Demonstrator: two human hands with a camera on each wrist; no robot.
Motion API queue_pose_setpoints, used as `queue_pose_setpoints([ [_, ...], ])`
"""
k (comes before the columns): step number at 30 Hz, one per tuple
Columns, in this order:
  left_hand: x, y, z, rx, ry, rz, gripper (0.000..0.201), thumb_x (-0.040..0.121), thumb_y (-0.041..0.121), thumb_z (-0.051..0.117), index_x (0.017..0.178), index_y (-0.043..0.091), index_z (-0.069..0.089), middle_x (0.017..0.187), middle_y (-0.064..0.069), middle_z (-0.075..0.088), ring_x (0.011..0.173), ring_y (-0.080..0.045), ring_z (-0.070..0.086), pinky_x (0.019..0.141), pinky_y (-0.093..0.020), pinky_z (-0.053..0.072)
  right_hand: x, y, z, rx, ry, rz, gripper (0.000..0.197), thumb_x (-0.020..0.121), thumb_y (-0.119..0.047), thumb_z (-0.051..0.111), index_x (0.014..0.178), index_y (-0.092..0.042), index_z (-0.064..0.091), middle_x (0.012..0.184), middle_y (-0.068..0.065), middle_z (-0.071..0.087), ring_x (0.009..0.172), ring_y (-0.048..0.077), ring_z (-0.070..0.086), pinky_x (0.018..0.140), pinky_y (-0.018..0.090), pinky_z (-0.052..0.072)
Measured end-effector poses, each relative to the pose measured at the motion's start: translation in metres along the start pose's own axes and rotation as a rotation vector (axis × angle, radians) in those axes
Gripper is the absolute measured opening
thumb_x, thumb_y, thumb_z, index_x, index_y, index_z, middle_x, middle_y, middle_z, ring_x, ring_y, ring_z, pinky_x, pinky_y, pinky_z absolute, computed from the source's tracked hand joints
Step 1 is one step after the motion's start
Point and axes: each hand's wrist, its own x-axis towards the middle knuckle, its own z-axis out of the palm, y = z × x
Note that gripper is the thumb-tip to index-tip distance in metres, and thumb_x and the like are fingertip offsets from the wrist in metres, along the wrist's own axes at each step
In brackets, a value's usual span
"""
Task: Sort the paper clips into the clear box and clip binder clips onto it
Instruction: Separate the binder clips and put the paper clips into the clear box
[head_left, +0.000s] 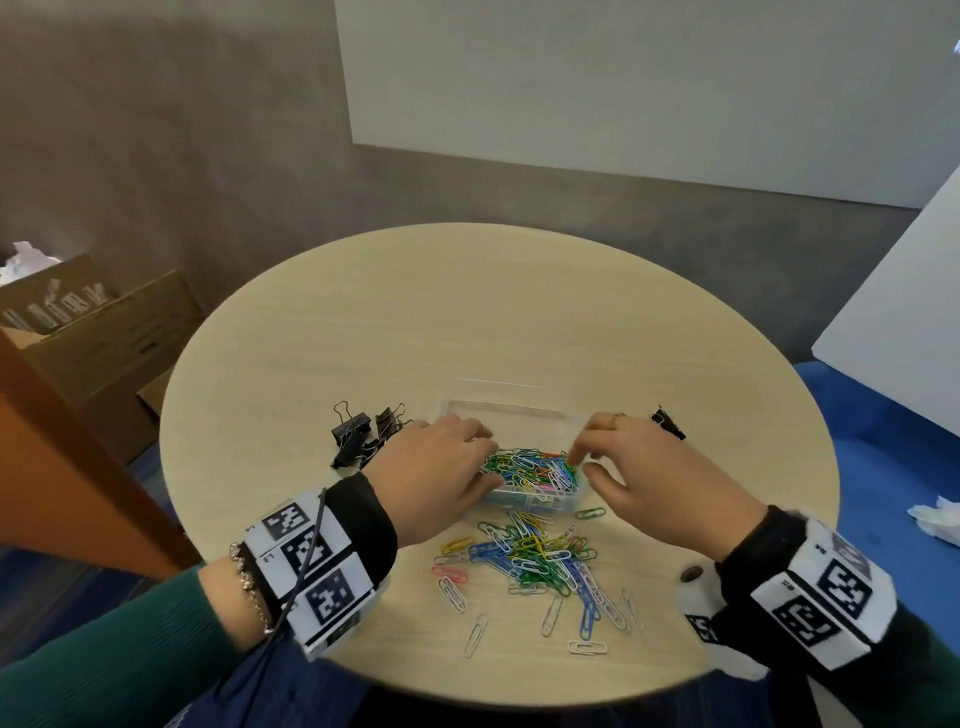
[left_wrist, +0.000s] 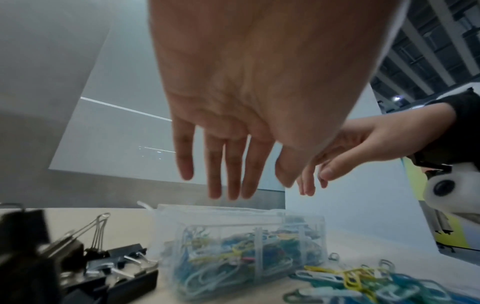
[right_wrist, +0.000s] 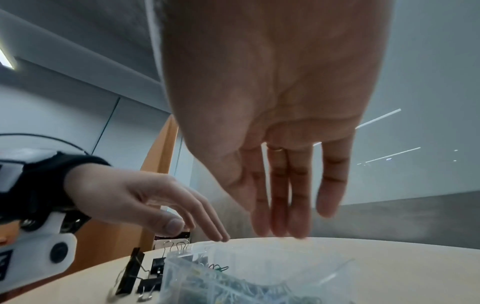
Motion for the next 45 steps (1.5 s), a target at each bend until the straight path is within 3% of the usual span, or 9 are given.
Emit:
queue_pose_setpoints([
  [3, -0.016, 0.003, -0.001, -0.171, 0.111, 0.195, 0.045, 0.096, 0.040, 0.032, 0.127, 0.019, 0.056, 0.129, 0.006, 0.055, 0.115, -0.013, 0.054, 0.096, -0.032, 0.046, -0.013, 0.007, 0.001, -0.076, -0.107, 0.070, 0.026, 0.094, -0.022, 0.042, 0.099, -0.021, 0.068, 0.095, -0.007, 0.057, 0.087, 0.013, 0.057, 0.080, 0.029, 0.048],
  [8, -0.025, 0.015, 0.014, -0.301, -0.045, 0.299, 0.039, 0.098, 0.023, 0.045, 0.136, 0.017, 0.049, 0.143, 0.006, 0.045, 0.129, -0.013, 0.043, 0.108, -0.030, 0.036, -0.027, 0.011, 0.022, -0.116, -0.306, 0.146, 0.039, 0.095, -0.022, 0.040, 0.133, -0.019, 0.051, 0.130, 0.000, 0.046, 0.111, 0.016, 0.052, 0.093, 0.025, 0.044],
  [11, -0.023, 0.024, 0.022, -0.265, -0.115, 0.307, 0.047, 0.098, 0.024, 0.046, 0.144, 0.018, 0.039, 0.150, 0.005, 0.037, 0.136, -0.015, 0.036, 0.111, -0.031, 0.033, -0.031, 0.003, 0.032, -0.105, -0.320, 0.128, 0.040, 0.094, -0.020, 0.040, 0.133, -0.018, 0.047, 0.130, 0.001, 0.041, 0.107, 0.018, 0.053, 0.091, 0.026, 0.045],
  [20, -0.030, 0.029, 0.018, -0.225, -0.153, 0.187, 0.051, 0.096, 0.030, 0.049, 0.144, 0.021, 0.034, 0.140, 0.002, 0.040, 0.127, -0.016, 0.039, 0.102, -0.038, 0.042, -0.046, -0.014, 0.016, -0.027, -0.354, 0.119, 0.037, 0.093, -0.038, 0.050, 0.127, -0.024, 0.053, 0.117, -0.006, 0.041, 0.097, 0.013, 0.054, 0.086, 0.026, 0.044],
  [23, -0.044, 0.016, 0.011, -0.245, -0.111, 0.078, 0.045, 0.092, 0.039, 0.054, 0.134, 0.027, 0.040, 0.129, 0.010, 0.042, 0.114, -0.010, 0.047, 0.092, -0.030, 0.047, -0.052, -0.005, 0.002, -0.062, -0.377, 0.225, 0.032, 0.080, -0.046, 0.065, 0.102, -0.030, 0.049, 0.102, -0.008, 0.047, 0.087, 0.012, 0.053, 0.076, 0.026, 0.045],
  [30, -0.062, 0.001, 0.014, -0.255, -0.365, -0.137, 0.075, 0.055, 0.075, 0.069, 0.102, 0.029, 0.034, 0.095, 0.013, 0.045, 0.082, -0.009, 0.046, 0.069, -0.025, 0.039, -0.057, 0.000, 0.018, -0.007, -0.561, 0.358, 0.048, 0.055, -0.053, 0.082, 0.076, -0.027, 0.048, 0.087, -0.008, 0.055, 0.074, 0.014, 0.054, 0.065, 0.027, 0.043],
  [34, -0.050, 0.015, 0.018, -0.295, -0.320, -0.097, 0.070, 0.062, 0.064, 0.074, 0.103, 0.019, 0.040, 0.098, 0.005, 0.051, 0.083, -0.014, 0.046, 0.068, -0.027, 0.035, -0.044, -0.012, 0.029, 0.089, -0.513, 0.329, 0.041, 0.060, -0.038, 0.085, 0.075, -0.021, 0.051, 0.071, -0.006, 0.058, 0.050, 0.011, 0.055, 0.056, 0.026, 0.044],
  [38, -0.030, 0.030, 0.020, -0.370, -0.301, -0.078, 0.050, 0.075, 0.048, 0.073, 0.098, 0.014, 0.045, 0.096, -0.004, 0.058, 0.080, -0.019, 0.050, 0.069, -0.033, 0.042, -0.031, -0.022, 0.034, 0.203, -0.426, 0.295, 0.031, 0.073, -0.026, 0.081, 0.071, -0.019, 0.051, 0.059, -0.008, 0.057, 0.051, 0.013, 0.061, 0.054, 0.025, 0.047],
  [45, -0.028, 0.023, 0.013, -0.384, -0.202, -0.150, 0.050, 0.072, 0.049, 0.075, 0.098, 0.018, 0.045, 0.096, 0.004, 0.054, 0.082, -0.015, 0.048, 0.067, -0.027, 0.039, -0.039, -0.015, 0.021, 0.121, -0.426, 0.314, 0.064, 0.054, -0.053, 0.085, 0.091, -0.023, 0.043, 0.078, -0.009, 0.053, 0.064, 0.010, 0.051, 0.057, 0.026, 0.041],
])
